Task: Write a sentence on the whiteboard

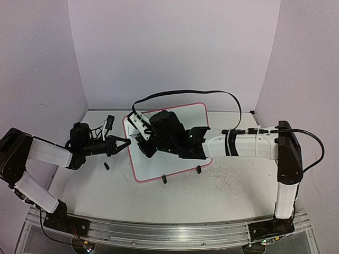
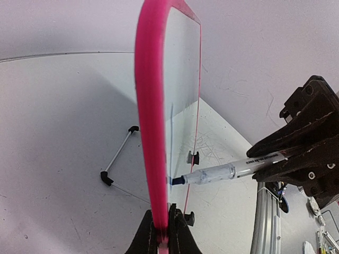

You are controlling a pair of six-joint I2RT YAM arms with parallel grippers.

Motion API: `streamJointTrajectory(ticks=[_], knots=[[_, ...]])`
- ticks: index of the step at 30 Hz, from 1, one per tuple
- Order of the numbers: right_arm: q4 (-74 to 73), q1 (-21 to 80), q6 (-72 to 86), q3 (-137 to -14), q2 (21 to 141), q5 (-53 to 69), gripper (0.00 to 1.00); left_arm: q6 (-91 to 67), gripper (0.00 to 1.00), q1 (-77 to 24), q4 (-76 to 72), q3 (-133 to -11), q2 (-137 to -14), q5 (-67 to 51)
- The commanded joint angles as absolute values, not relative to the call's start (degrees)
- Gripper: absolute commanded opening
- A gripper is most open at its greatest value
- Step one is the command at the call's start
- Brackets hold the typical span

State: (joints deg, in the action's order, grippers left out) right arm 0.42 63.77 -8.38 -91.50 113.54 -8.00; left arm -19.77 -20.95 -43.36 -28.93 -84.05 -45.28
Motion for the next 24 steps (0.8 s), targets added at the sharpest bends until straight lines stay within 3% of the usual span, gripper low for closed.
streamJointTrajectory(ticks=[1, 24], knots=[[2.0, 62.9, -7.3, -93.5, 112.1, -13.9, 0.00, -16.6, 0.00, -20.7, -44.1, -30.0, -82.3, -44.2], [3.2, 60.6, -7.1, -95.3, 112.3, -14.6, 0.00, -16.5, 0.00, -20.7, -43.9, -30.0, -82.3, -44.6]])
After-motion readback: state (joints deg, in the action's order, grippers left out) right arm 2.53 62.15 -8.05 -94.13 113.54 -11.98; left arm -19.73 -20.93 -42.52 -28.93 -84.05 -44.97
